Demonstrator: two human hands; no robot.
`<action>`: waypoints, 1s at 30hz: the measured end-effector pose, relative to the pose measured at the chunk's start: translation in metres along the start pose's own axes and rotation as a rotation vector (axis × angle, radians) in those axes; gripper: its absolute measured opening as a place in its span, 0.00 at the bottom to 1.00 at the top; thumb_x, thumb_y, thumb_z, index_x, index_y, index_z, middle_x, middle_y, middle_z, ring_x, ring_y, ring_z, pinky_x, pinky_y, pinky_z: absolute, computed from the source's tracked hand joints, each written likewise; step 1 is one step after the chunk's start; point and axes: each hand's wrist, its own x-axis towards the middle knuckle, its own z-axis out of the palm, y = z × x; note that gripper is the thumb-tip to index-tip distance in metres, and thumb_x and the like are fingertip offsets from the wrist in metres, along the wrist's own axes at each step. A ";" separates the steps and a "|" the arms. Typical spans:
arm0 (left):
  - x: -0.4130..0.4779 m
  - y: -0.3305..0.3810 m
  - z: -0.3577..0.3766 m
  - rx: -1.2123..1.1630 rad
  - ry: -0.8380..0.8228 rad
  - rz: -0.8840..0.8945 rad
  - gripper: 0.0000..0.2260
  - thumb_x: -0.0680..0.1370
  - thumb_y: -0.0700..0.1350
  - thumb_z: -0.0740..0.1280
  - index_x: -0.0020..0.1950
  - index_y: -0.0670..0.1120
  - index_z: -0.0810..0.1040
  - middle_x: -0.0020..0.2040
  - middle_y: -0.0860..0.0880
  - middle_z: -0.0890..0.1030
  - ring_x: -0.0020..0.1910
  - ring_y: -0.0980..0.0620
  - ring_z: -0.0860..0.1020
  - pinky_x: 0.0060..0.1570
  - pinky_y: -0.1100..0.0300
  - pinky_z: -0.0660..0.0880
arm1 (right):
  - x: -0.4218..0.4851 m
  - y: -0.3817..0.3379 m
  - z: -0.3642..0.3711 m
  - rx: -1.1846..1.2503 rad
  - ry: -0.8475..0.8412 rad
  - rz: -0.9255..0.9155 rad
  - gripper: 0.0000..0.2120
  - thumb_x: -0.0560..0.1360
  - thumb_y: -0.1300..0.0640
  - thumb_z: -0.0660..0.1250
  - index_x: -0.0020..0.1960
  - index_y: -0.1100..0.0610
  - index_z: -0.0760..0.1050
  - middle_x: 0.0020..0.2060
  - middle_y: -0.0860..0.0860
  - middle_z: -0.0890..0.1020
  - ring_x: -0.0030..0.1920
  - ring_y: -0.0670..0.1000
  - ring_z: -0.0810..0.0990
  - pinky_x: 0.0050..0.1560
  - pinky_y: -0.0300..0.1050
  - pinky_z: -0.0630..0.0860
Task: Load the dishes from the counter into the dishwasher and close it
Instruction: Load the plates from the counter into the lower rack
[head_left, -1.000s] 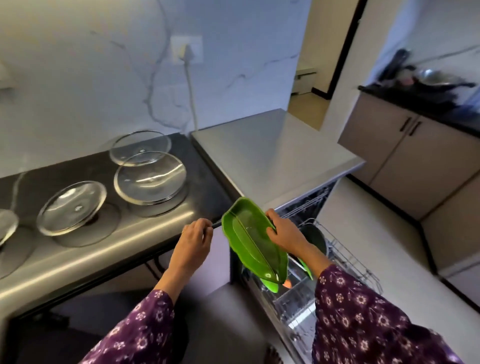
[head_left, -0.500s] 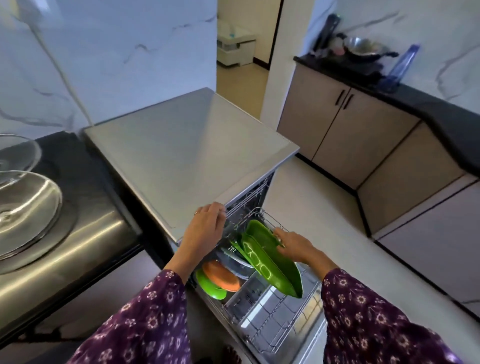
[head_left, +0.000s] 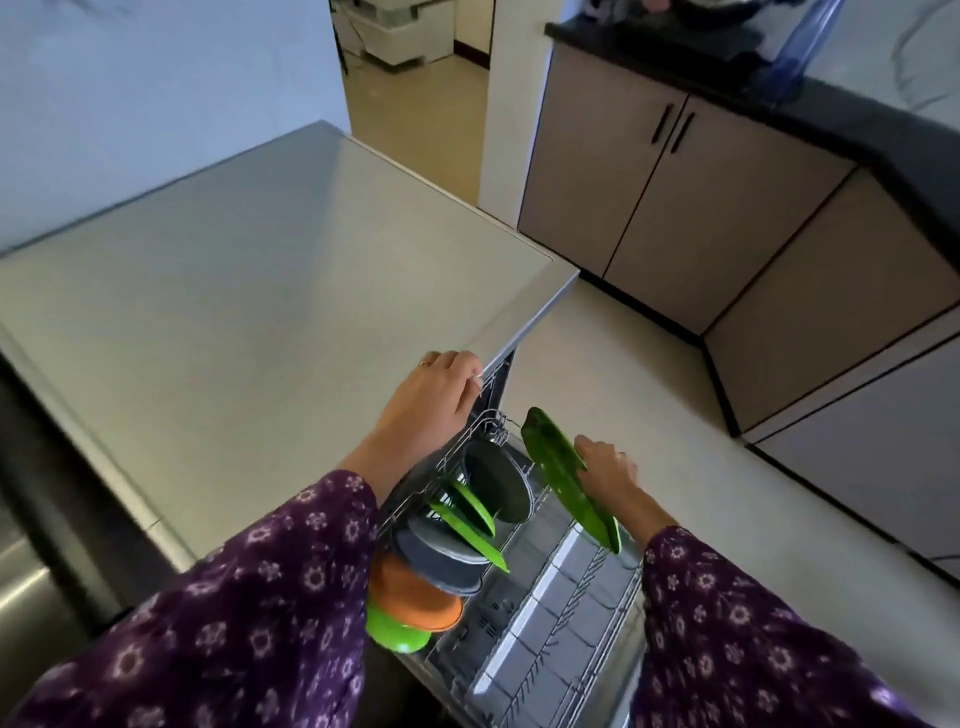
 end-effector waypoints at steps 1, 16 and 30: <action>0.009 -0.003 0.006 0.003 0.006 0.016 0.09 0.80 0.42 0.58 0.53 0.40 0.74 0.48 0.44 0.80 0.49 0.46 0.76 0.49 0.56 0.75 | 0.010 0.001 0.003 0.002 -0.014 -0.003 0.09 0.79 0.57 0.56 0.58 0.52 0.70 0.50 0.55 0.80 0.47 0.57 0.79 0.37 0.42 0.69; 0.060 -0.019 0.068 0.084 0.071 0.055 0.14 0.75 0.34 0.62 0.61 0.40 0.72 0.58 0.46 0.75 0.58 0.47 0.73 0.57 0.55 0.74 | 0.161 0.010 0.135 -0.054 -0.027 -0.158 0.19 0.81 0.46 0.51 0.69 0.49 0.66 0.56 0.53 0.78 0.48 0.53 0.79 0.43 0.40 0.70; 0.058 -0.016 0.069 0.116 0.055 -0.001 0.18 0.73 0.31 0.58 0.61 0.42 0.73 0.57 0.48 0.74 0.58 0.48 0.72 0.52 0.59 0.69 | 0.233 -0.003 0.224 0.013 -0.073 -0.185 0.18 0.82 0.56 0.54 0.71 0.50 0.64 0.54 0.56 0.78 0.49 0.55 0.79 0.49 0.46 0.76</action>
